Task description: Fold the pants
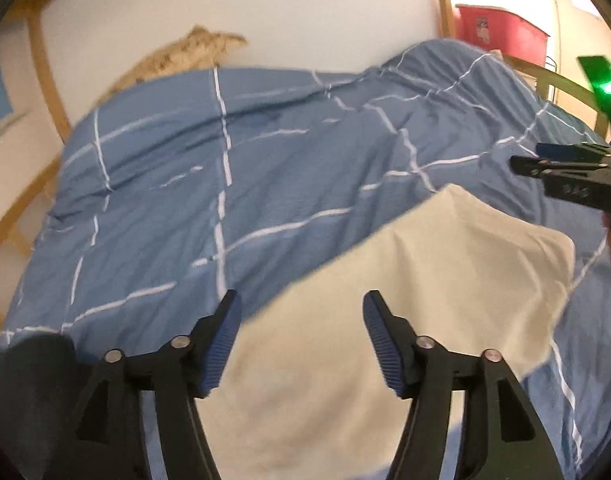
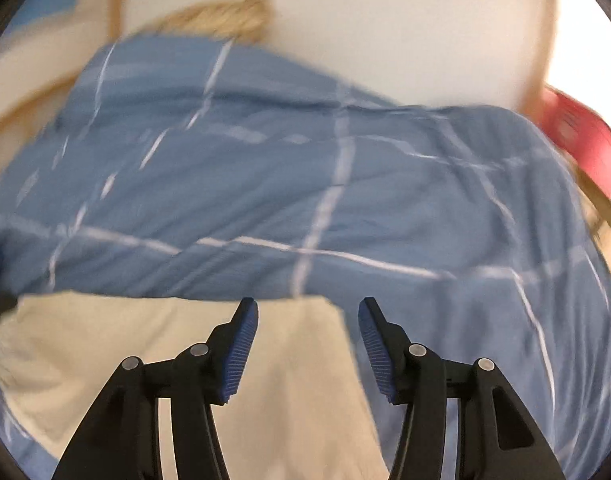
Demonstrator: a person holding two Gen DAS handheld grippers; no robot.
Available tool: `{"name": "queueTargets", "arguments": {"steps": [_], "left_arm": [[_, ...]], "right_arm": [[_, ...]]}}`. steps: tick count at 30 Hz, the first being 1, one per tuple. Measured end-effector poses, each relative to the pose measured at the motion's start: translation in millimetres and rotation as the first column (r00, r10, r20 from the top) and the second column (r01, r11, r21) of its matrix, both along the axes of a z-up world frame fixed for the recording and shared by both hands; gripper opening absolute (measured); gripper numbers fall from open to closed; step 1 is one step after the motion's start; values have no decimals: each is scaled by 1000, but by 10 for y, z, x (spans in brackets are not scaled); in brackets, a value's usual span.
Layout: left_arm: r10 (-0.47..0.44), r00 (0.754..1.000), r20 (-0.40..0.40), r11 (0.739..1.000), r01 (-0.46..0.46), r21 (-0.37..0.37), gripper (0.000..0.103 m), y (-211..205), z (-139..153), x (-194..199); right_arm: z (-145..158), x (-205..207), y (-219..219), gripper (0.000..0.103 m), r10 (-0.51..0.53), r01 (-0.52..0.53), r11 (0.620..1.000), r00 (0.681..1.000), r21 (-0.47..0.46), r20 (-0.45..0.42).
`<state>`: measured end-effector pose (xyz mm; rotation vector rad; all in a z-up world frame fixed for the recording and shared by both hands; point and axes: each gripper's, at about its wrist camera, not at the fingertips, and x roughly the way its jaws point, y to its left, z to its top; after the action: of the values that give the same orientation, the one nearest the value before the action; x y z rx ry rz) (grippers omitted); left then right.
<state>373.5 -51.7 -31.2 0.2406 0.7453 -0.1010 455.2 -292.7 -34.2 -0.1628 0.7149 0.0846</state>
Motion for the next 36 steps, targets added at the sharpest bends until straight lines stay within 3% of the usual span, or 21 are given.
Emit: {"name": "queueTargets", "arguments": {"steps": [4, 7, 12, 16, 21, 24, 27, 30, 33, 36], "left_arm": [[-10, 1000, -11, 999, 9, -46, 65, -284, -199, -444], [4, 999, -32, 999, -6, -46, 66, -409, -344, -681], [75, 996, -46, 997, -75, 2, 70, -484, -505, -867], [79, 993, -86, 997, -81, -21, 70, -483, -542, -910], [110, 991, -74, 994, -111, -14, 70, -404, -524, -943], [124, 989, -77, 991, -127, -33, 70, -352, -518, -918], [126, 989, -78, 991, -129, -39, 70, -331, -521, -908], [125, 990, -72, 991, -127, -33, 70, -329, -532, -906], [142, 987, -74, 989, -145, -34, 70, -292, -559, -888], [156, 984, -91, 986, -160, -42, 70, -225, -600, -858]], "right_arm": [[17, -625, -342, 58, -74, 68, 993, 995, 95, 63], [-116, -1012, -589, 58, -83, 72, 974, 996, 213, 42], [-432, -1431, -399, 58, 173, -163, 968, 984, 193, -38], [-617, -1482, -63, 57, 378, -341, 909, 917, 241, -129], [-634, -1419, 137, 57, 466, -434, 874, 876, 220, -124], [-678, -1259, 146, 57, 506, -447, 846, 845, 290, -174], [-738, -1121, 134, 57, 493, -422, 852, 847, 311, -202], [-851, -983, 114, 57, 497, -386, 841, 828, 379, -260], [-880, -927, 153, 57, 476, -382, 859, 841, 341, -256], [-879, -924, 205, 57, 497, -391, 839, 834, 380, -240]]}}
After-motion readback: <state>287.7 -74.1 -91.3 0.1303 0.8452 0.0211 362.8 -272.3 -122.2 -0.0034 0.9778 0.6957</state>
